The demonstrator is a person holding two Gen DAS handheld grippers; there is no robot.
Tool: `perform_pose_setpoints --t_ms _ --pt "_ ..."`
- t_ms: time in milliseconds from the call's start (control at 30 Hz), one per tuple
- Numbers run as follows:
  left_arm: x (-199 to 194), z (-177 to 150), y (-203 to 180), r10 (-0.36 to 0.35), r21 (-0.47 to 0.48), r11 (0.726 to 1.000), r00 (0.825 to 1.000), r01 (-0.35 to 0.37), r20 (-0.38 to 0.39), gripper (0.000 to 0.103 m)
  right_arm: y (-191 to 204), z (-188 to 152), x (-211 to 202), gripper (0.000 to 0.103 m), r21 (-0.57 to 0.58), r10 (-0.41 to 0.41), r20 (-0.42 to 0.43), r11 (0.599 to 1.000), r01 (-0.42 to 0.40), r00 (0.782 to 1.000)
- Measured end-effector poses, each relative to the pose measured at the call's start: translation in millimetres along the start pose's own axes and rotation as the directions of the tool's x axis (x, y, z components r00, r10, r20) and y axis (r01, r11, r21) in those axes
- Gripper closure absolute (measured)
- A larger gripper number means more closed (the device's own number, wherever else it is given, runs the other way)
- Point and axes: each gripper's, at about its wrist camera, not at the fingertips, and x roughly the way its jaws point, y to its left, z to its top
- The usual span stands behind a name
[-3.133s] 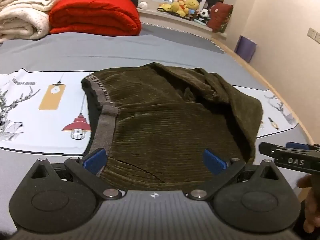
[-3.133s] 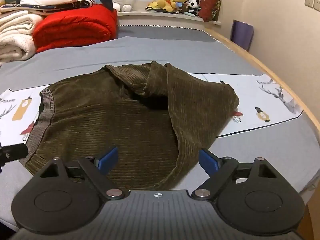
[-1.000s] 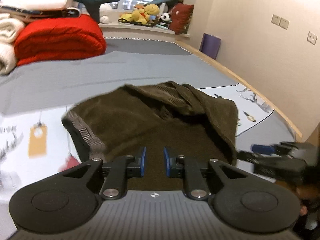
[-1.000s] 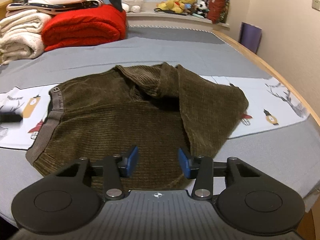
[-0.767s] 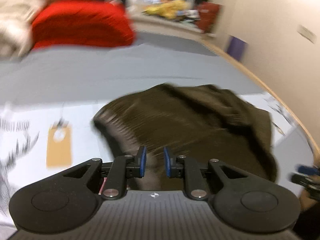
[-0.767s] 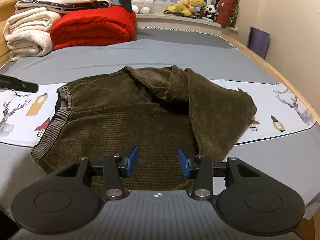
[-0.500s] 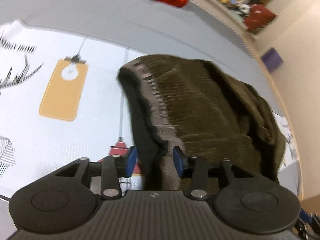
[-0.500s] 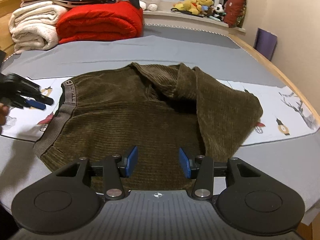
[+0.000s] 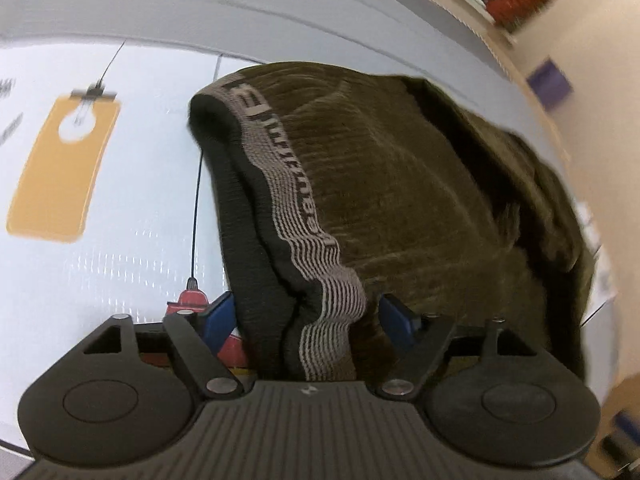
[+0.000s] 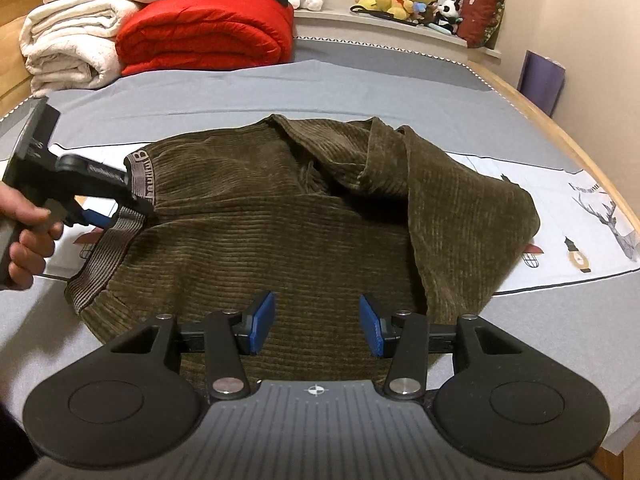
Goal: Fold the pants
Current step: 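Grasp the grey waistband edge with the left gripper and lift it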
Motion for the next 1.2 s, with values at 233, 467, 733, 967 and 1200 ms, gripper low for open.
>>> perform_pose_setpoints --t_ms 233,467,733,967,1200 --pt "-29.7 -2.4 -8.4 0.004 0.124 0.992 0.994 -0.017 0.107 0.081 10.7 3.3 4.9 0.054 -0.005 -0.017 -0.009 1.0 0.017 1.0" --pt "-71.4 -11.5 19.8 0.019 0.087 0.996 0.987 -0.033 0.158 0.089 29.5 5.5 6.4 0.054 -0.013 -0.029 -0.011 1.0 0.028 1.0" --pt "-124.0 -26.0 100.5 0.138 -0.026 0.99 0.975 -0.136 0.175 0.103 56.1 3.4 3.3 0.054 -0.085 -0.017 0.016 0.996 0.018 1.0" --pt "-151.2 -38.6 176.6 0.034 -0.197 0.98 0.992 -0.01 0.119 0.089 57.4 9.2 3.8 0.054 -0.063 -0.016 0.028 0.998 0.017 0.999" --pt "-130.1 -31.2 169.8 -0.095 -0.244 0.963 0.991 0.115 0.089 0.053 56.4 11.8 2.0 0.054 -0.021 -0.018 0.039 1.0 0.019 0.999"
